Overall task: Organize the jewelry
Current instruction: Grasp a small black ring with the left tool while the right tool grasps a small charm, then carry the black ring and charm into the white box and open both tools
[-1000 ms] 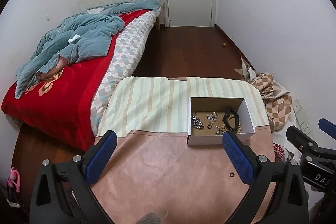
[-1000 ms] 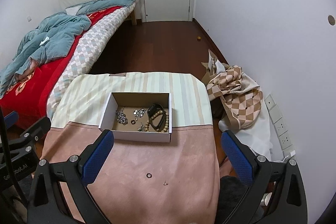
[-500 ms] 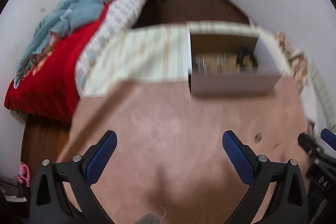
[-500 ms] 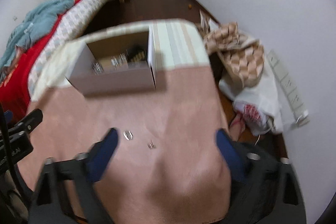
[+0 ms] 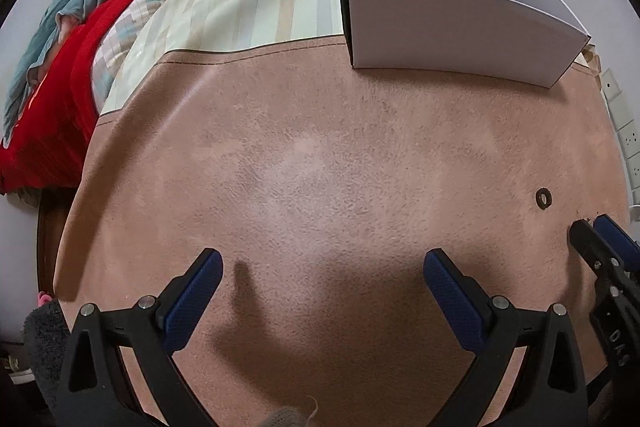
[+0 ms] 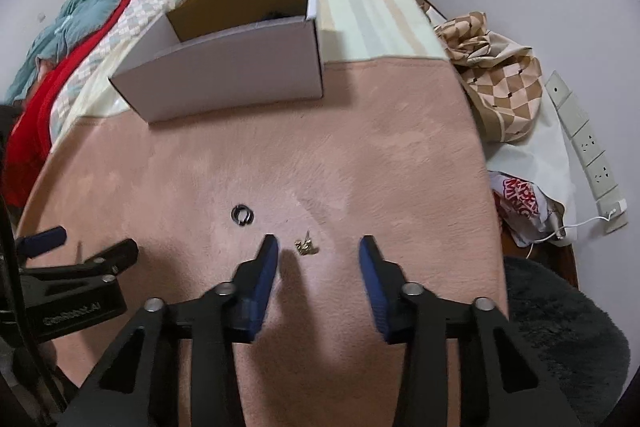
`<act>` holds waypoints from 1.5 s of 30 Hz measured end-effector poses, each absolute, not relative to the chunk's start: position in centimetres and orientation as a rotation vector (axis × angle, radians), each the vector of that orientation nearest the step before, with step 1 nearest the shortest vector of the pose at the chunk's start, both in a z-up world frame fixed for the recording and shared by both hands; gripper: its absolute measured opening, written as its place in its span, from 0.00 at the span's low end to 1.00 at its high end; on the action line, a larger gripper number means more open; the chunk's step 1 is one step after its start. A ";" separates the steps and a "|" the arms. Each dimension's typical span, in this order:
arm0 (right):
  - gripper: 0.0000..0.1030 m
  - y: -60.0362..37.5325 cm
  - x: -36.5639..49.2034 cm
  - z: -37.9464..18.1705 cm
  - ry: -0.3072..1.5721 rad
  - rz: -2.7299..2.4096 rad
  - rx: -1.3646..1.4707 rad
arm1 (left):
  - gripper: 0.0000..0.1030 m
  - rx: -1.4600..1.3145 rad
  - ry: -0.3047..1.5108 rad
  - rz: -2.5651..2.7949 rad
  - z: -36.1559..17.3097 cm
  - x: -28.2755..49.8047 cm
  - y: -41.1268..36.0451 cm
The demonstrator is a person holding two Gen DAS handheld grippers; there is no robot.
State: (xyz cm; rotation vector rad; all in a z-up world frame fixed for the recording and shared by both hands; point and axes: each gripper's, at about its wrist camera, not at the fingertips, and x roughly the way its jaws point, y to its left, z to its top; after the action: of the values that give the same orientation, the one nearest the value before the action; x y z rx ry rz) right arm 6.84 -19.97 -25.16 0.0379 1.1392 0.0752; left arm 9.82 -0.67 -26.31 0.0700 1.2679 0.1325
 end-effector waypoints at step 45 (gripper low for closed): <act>0.09 -26.3 6.7 -21.8 1.016 -0.067 0.172 | 0.10 0.077 1.133 -0.226 -23.3 11.8 -9.3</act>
State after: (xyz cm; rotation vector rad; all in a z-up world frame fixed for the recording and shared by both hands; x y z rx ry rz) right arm 6.72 -26.35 -21.77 0.1720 1.0159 -0.0671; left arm 11.77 -9.33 -23.30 0.0765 1.1327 -0.2260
